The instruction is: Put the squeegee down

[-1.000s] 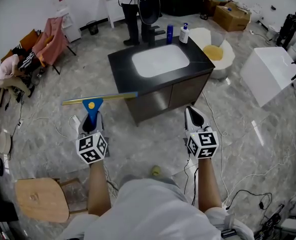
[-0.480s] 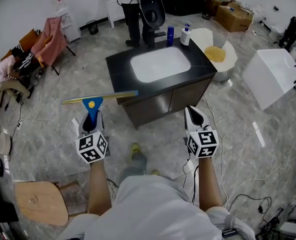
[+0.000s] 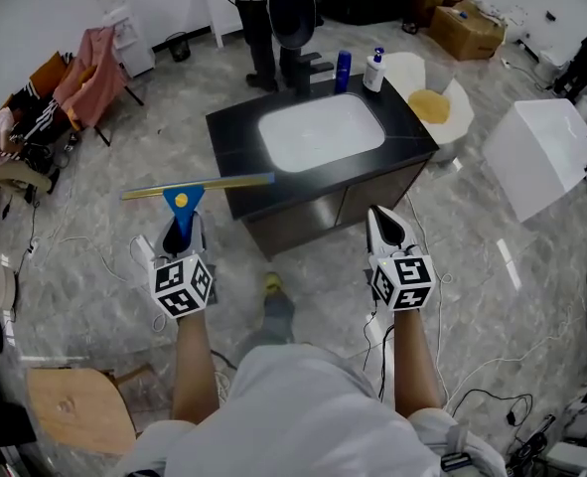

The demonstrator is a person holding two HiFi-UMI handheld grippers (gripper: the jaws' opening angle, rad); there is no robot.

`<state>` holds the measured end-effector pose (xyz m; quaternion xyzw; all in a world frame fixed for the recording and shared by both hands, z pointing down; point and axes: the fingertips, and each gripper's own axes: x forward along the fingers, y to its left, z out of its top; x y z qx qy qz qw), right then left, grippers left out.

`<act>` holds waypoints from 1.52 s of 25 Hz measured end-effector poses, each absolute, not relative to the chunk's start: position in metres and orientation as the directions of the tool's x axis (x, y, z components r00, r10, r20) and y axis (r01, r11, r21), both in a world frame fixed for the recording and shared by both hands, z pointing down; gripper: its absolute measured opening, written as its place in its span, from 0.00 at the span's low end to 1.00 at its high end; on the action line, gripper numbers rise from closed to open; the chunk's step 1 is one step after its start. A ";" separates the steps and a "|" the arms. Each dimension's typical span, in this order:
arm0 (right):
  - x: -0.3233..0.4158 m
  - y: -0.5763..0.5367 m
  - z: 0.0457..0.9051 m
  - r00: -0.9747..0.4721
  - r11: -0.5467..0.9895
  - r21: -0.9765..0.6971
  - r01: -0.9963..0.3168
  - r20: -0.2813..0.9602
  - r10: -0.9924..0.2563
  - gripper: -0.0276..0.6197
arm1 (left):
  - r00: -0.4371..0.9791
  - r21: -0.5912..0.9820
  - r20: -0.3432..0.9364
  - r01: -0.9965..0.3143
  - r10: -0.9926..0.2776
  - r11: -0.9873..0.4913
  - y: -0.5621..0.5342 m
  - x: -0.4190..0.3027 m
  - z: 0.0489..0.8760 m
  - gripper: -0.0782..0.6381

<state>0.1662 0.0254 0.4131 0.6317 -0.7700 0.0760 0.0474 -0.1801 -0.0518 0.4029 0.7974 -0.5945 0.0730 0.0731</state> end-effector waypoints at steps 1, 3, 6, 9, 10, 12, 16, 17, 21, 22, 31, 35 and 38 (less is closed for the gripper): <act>0.166 0.016 0.413 -0.196 0.189 -0.057 -0.980 0.169 -0.966 0.05 | 0.283 0.031 0.205 -0.959 -0.937 -0.283 -0.061 -0.180 0.404 0.29; 0.165 -0.002 0.414 -0.194 0.186 -0.058 -0.981 0.175 -0.965 0.05 | 0.284 0.036 0.212 -0.959 -0.935 -0.282 -0.079 -0.182 0.407 0.29; 0.163 -0.028 0.417 -0.193 0.185 -0.059 -0.981 0.185 -0.964 0.05 | 0.286 0.040 0.223 -0.958 -0.932 -0.284 -0.106 -0.183 0.411 0.29; 0.162 -0.057 0.417 -0.190 0.183 -0.058 -0.981 0.192 -0.963 0.05 | 0.288 0.043 0.229 -0.957 -0.930 -0.286 -0.135 -0.184 0.413 0.29; 0.162 -0.066 0.418 -0.188 0.180 -0.057 -0.982 0.195 -0.963 0.05 | 0.290 0.045 0.233 -0.957 -0.928 -0.287 -0.145 -0.184 0.414 0.29; 0.161 -0.084 0.417 -0.184 0.176 -0.057 -0.983 0.202 -0.962 0.05 | 0.293 0.052 0.241 -0.956 -0.925 -0.290 -0.165 -0.185 0.416 0.29; 0.151 -0.123 0.414 -0.186 0.179 -0.052 -0.983 0.213 -0.959 0.05 | 0.295 0.063 0.257 -0.955 -0.920 -0.289 -0.201 -0.192 0.419 0.29; 0.149 -0.133 0.413 -0.186 0.179 -0.050 -0.982 0.214 -0.959 0.05 | 0.297 0.065 0.259 -0.955 -0.919 -0.290 -0.211 -0.194 0.419 0.29; 0.142 -0.178 0.409 -0.185 0.180 -0.040 -0.983 0.219 -0.958 0.05 | 0.300 0.081 0.262 -0.954 -0.917 -0.289 -0.258 -0.199 0.419 0.29; 0.142 -0.189 0.408 -0.181 0.176 -0.041 -0.983 0.219 -0.959 0.05 | 0.304 0.081 0.263 -0.953 -0.916 -0.293 -0.270 -0.200 0.418 0.29; 0.136 -0.267 0.406 -0.156 0.153 -0.032 -0.988 0.233 -0.960 0.05 | 0.331 0.100 0.273 -0.943 -0.903 -0.316 -0.359 -0.201 0.421 0.29; 0.132 -0.285 0.410 -0.151 0.149 -0.029 -0.988 0.244 -0.958 0.05 | 0.333 0.114 0.282 -0.943 -0.900 -0.313 -0.381 -0.206 0.427 0.29; 0.130 -0.292 0.411 -0.147 0.144 -0.031 -0.989 0.249 -0.957 0.05 | 0.340 0.114 0.285 -0.941 -0.896 -0.320 -0.390 -0.206 0.428 0.29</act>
